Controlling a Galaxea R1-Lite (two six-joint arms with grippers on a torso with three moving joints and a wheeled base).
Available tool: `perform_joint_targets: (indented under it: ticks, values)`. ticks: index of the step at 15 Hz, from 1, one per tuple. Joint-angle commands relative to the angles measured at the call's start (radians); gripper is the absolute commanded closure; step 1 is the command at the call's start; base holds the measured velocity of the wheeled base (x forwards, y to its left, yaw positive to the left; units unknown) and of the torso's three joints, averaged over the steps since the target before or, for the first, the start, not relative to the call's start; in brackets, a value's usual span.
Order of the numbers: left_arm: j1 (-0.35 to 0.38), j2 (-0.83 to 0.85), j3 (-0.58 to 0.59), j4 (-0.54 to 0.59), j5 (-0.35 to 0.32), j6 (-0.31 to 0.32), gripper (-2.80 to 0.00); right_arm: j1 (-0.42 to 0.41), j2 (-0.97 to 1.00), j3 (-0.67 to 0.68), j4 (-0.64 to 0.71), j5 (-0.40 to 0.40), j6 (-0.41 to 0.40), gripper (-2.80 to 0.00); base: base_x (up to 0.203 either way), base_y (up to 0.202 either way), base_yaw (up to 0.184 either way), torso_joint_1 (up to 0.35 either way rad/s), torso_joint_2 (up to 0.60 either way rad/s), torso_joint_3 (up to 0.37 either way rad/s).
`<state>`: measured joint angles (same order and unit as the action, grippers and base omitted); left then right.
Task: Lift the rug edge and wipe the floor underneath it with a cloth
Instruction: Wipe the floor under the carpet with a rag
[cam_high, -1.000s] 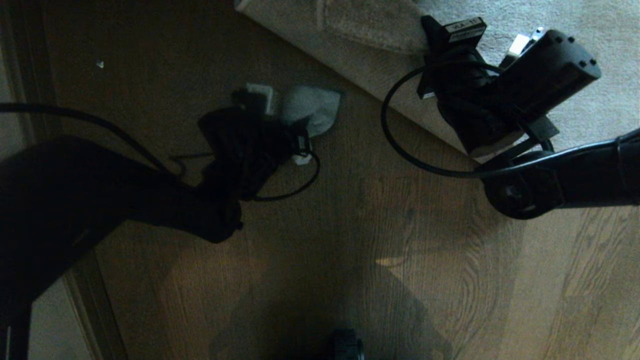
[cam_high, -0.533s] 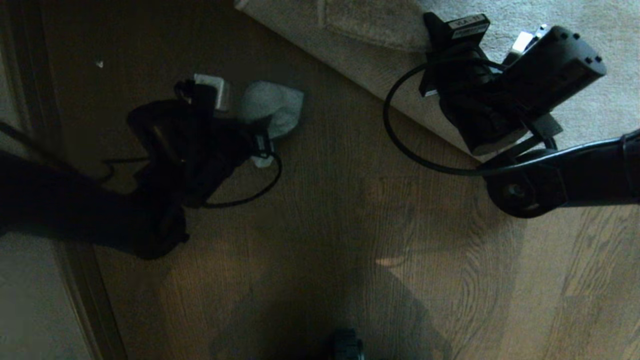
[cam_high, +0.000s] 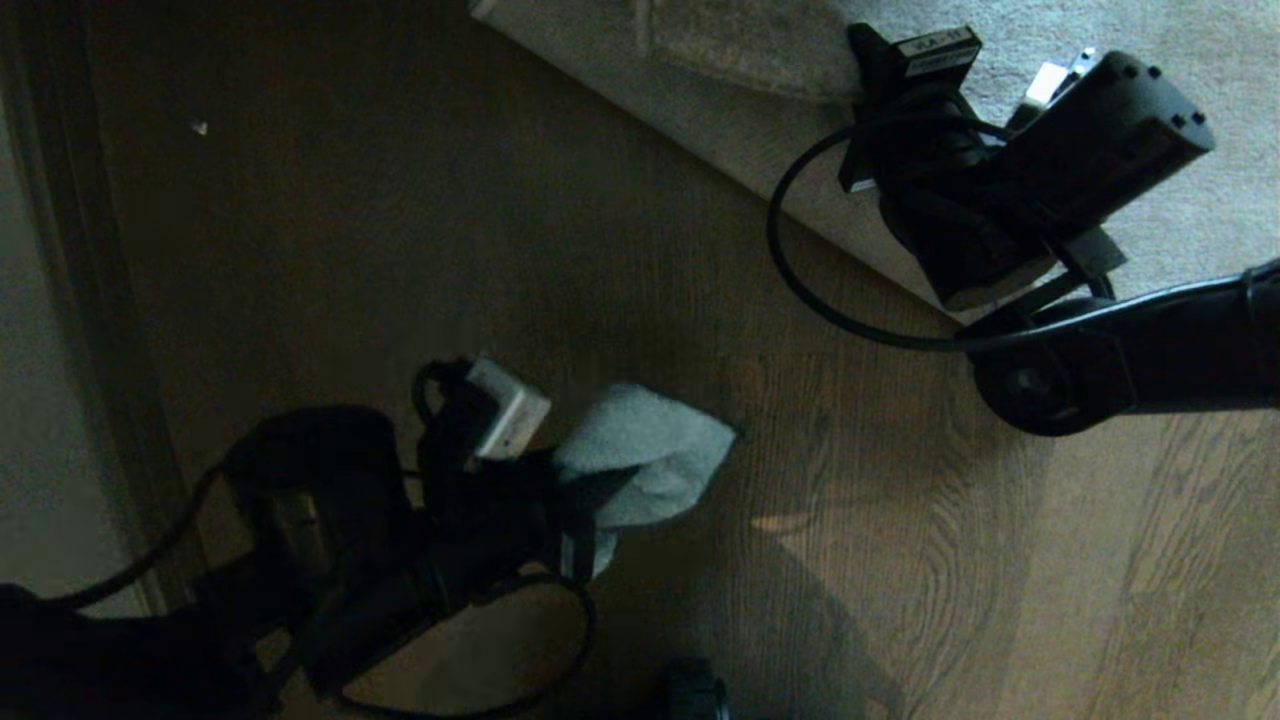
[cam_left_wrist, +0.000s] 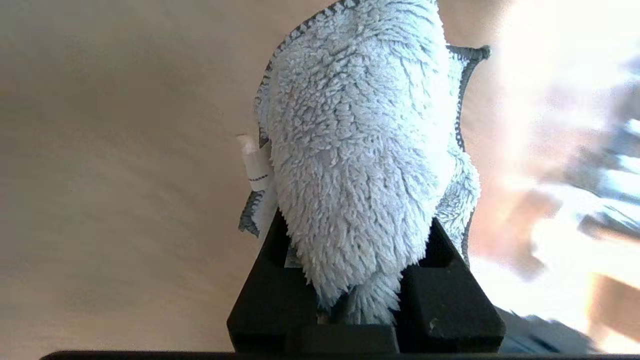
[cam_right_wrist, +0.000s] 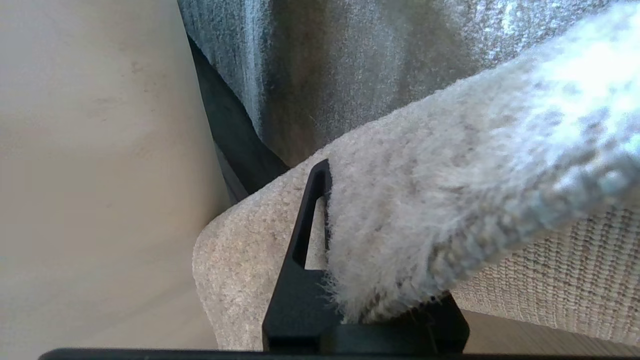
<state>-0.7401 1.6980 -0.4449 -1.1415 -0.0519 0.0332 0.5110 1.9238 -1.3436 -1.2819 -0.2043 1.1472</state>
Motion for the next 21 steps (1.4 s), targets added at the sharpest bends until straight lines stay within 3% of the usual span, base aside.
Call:
perform_joint_targets:
  ticks: [1, 5, 10, 15, 21]
  values:
    - [-0.073, 0.095, -0.013, -0.008, -0.002, -0.022, 0.0, -0.004, 0.004, 0.0, -0.008, -0.001, 0.006, 0.0, 0.0, 0.0, 0.0, 0.0, 0.0, 0.0]
    - [-0.093, 0.271, -0.251, -0.01, 0.004, -0.039, 0.0, -0.012, 0.012, 0.001, -0.008, -0.019, 0.006, 0.0, 0.0, 0.0, 0.0, 0.0, 0.0, 0.0]
    - [-0.057, 0.472, -0.619, -0.011, 0.013, -0.038, 0.0, -0.014, 0.027, 0.001, -0.055, -0.02, 0.001, 0.0, 0.0, 0.0, 0.0, 0.0, 0.0, 0.0]
    - [0.126, 0.533, -0.695, -0.043, 0.05, -0.039, 0.0, -0.017, 0.027, 0.003, -0.062, -0.018, -0.009, 0.0, 0.0, 0.0, 0.0, 0.0, 0.0, 0.0]
    - [0.327, 0.47, -0.804, -0.047, 0.061, -0.031, 0.0, -0.016, 0.026, 0.003, -0.065, -0.016, -0.009, 0.0, 0.0, 0.0, 0.0, 0.0, 0.0, 0.0]
